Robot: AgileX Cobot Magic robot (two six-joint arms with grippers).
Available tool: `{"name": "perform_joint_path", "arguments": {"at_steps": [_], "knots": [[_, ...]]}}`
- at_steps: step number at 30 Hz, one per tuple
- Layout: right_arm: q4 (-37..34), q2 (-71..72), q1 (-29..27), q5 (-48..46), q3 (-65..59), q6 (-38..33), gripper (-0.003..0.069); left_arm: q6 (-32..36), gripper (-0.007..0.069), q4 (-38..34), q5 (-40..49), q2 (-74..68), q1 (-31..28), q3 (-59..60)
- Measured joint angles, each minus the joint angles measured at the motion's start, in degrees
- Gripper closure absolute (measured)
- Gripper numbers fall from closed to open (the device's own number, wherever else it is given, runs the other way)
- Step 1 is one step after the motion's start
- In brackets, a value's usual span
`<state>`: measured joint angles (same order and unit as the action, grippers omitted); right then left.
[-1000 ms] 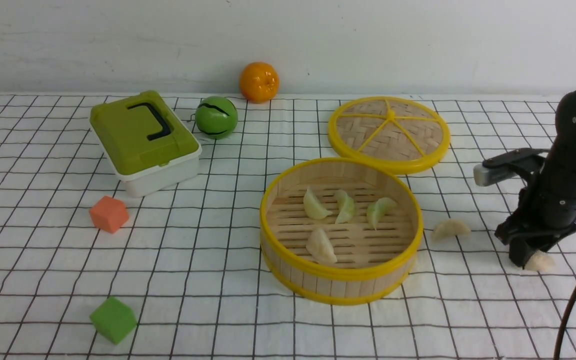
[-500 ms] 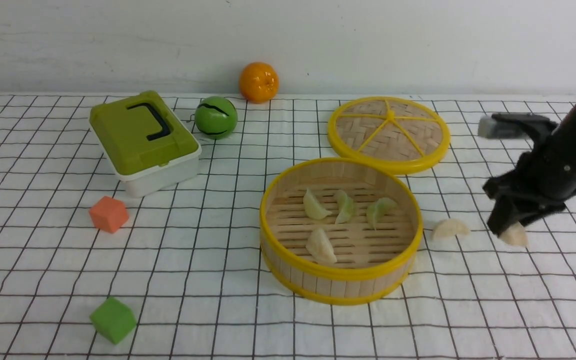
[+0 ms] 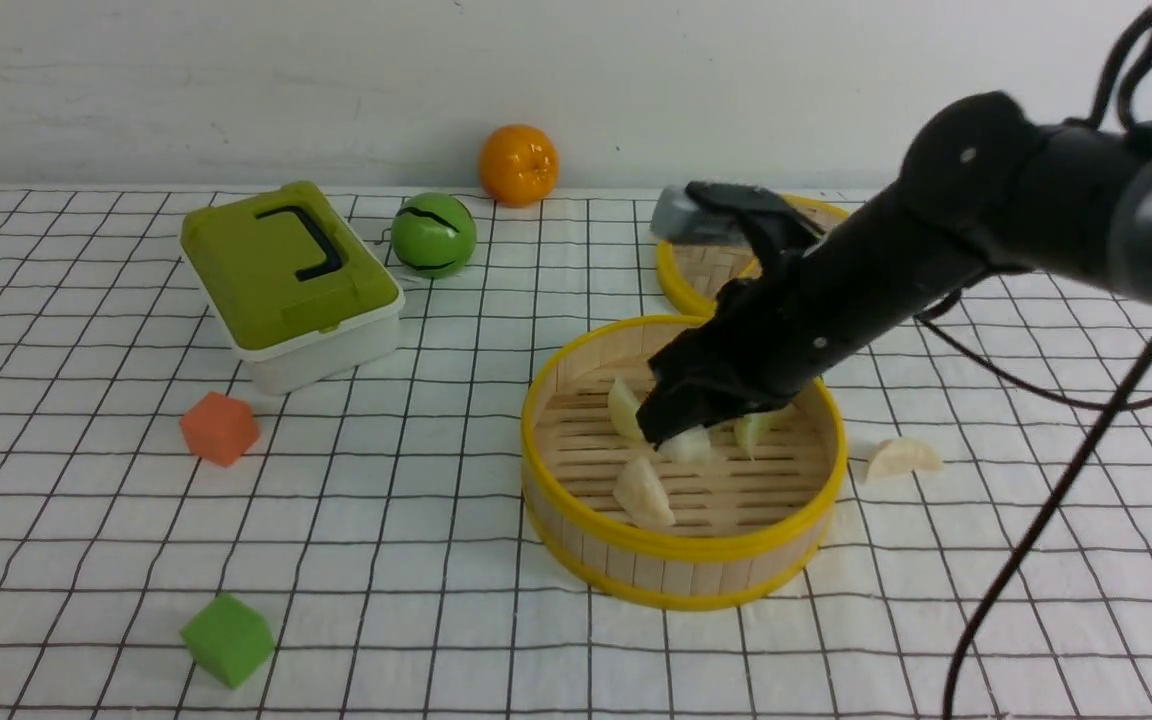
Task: Put the dumplings into the steamer on the table with the white tablecloth.
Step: 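Place the dumpling in the bamboo steamer basket with the right gripper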
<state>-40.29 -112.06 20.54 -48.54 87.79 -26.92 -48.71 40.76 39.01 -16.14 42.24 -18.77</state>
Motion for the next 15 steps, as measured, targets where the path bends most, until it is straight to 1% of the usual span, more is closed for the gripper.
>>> {"name": "perform_joint_path", "arguments": {"at_steps": [5, 15], "knots": [[1.3, -4.4, 0.5, 2.7, -0.2, 0.8, 0.0464, 0.0, 0.0626, 0.0, 0.0, 0.0, 0.0, 0.0], [1.7, -4.5, 0.5, 2.9, -0.2, 0.9, 0.0464, 0.0, 0.0623, 0.0, 0.1, 0.0, 0.0, 0.0]]}}
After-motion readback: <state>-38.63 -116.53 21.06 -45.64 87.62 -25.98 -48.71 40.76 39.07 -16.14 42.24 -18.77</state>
